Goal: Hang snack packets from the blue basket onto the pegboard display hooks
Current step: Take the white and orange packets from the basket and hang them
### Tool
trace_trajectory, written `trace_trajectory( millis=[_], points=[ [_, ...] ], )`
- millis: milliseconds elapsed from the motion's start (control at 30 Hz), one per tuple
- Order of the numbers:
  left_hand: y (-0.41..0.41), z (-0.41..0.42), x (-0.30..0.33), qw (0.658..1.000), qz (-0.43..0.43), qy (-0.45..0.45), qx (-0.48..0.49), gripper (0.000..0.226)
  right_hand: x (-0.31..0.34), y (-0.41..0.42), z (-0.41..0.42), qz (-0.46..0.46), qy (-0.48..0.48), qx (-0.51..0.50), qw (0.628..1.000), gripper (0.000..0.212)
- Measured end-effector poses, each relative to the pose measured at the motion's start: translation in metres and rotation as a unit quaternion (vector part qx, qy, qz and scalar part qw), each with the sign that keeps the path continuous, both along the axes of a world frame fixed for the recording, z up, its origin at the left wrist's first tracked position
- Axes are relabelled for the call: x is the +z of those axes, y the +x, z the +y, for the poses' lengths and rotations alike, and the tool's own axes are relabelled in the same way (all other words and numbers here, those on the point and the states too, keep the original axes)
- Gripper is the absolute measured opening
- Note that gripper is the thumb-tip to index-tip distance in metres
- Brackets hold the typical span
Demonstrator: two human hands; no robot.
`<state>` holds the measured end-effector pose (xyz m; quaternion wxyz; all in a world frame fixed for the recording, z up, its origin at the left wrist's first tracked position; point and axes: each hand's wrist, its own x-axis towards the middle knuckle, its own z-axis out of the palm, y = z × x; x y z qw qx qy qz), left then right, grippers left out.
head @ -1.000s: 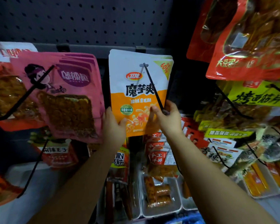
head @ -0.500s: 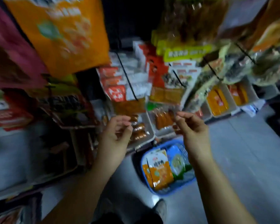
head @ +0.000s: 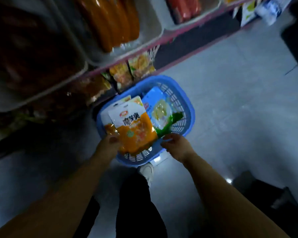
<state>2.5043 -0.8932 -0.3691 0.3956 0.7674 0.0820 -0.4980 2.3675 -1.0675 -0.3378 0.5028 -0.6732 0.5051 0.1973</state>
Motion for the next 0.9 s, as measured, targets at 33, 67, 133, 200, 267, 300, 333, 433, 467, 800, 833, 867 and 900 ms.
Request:
trace_trajectory(
  millis=[33,67,133,200,267,300,333,433,467,800,833,867,900],
  points=[
    [-0.003,-0.004,-0.028,1.000,0.024,0.013,0.013,0.034,-0.031,-0.001,-0.005,0.016,-0.004,0.022,1.000,0.010],
    [-0.004,-0.007,-0.053,0.998,0.039,0.019,0.039,0.040,-0.059,0.001,-0.009,0.033,-0.006,0.044,0.998,0.005],
    [-0.003,-0.016,-0.093,0.995,0.041,0.014,0.093,0.033,-0.114,0.011,-0.017,0.047,-0.015,0.073,0.996,0.026],
    [0.000,-0.022,-0.125,0.992,0.030,0.020,0.119,0.031,-0.157,0.029,-0.018,0.027,-0.016,0.061,0.998,0.044],
    [0.004,-0.031,-0.146,0.988,0.040,-0.004,0.148,0.036,-0.189,0.050,-0.018,-0.021,-0.011,0.041,0.999,0.049],
    [0.007,-0.036,-0.153,0.984,0.061,-0.018,0.169,0.037,-0.202,0.061,-0.018,-0.048,-0.011,0.035,0.998,0.050],
    [0.009,-0.043,-0.157,0.977,0.088,-0.025,0.194,0.040,-0.213,0.072,-0.020,-0.072,-0.016,0.035,0.997,0.052],
    [0.010,-0.057,-0.169,0.962,0.086,0.005,0.260,0.050,-0.233,0.097,-0.022,-0.100,-0.074,0.037,0.992,0.065],
    [0.007,-0.058,-0.172,0.962,0.063,0.016,0.266,0.057,-0.237,0.101,-0.022,-0.097,-0.093,0.036,0.990,0.065],
    [0.048,-0.068,-0.161,0.947,-0.308,-0.073,-0.058,0.035,-0.235,0.048,-0.040,-0.015,-0.199,-0.056,0.978,0.018],
    [0.057,-0.076,-0.163,0.930,-0.338,-0.079,-0.125,0.037,-0.236,0.040,-0.044,0.002,-0.215,-0.085,0.973,0.016],
    [0.064,-0.084,-0.165,0.910,-0.357,-0.088,-0.189,0.040,-0.236,0.033,-0.048,0.019,-0.234,-0.118,0.965,0.015],
    [0.071,-0.092,-0.167,0.887,-0.369,-0.103,-0.257,0.043,-0.236,0.027,-0.053,0.033,-0.253,-0.159,0.954,0.017]
  ],
)
